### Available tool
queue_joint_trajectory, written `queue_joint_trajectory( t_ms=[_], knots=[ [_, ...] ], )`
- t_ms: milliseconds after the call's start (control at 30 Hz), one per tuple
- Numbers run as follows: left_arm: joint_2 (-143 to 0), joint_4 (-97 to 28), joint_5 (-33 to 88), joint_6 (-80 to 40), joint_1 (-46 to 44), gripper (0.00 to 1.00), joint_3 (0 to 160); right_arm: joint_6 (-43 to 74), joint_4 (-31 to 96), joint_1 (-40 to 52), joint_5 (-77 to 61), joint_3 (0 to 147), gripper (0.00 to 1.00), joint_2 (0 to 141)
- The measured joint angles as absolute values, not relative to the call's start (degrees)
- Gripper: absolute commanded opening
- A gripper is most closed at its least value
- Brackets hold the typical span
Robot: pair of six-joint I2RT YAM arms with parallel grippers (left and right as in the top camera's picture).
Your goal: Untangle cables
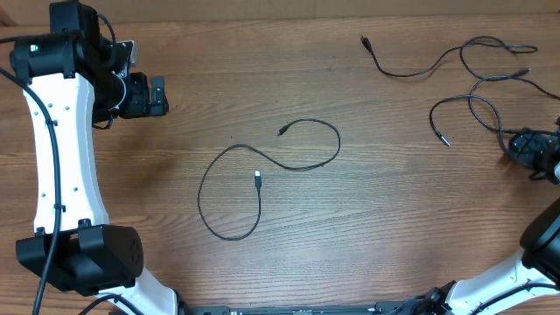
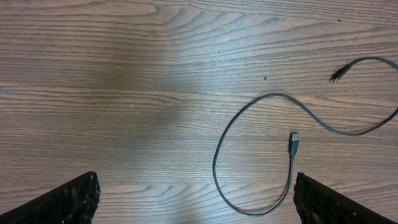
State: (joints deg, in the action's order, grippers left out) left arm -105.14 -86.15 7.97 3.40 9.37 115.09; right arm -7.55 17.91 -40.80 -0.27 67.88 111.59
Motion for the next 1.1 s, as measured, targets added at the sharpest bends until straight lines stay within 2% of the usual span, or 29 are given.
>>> queue_joint_trajectory(
  t_ms=[333, 633, 933, 1100],
  knots=[
    [-105.14, -86.15, 7.97, 3.40, 9.37, 0.99, 115.09, -8.25, 13.74, -40.77, -2.68, 68.47, 1.00, 116.05],
    [-105.14, -86.15, 7.97, 3.40, 9.37, 1.00, 115.09, -8.08, 24.99, -40.84, -1.91, 74.76, 1.00, 115.44],
    [-105.14, -86.15, 7.97, 3.40, 9.37, 1.00, 115.09, -8.38, 33.23, -40.84, -1.89, 78.54, 1.00, 105.91],
    [-105.14, -86.15, 7.97, 3.40, 9.37, 1.00, 115.09, -9.89, 37.69, -40.84, -1.87, 78.08, 1.00, 105.16]
  ],
)
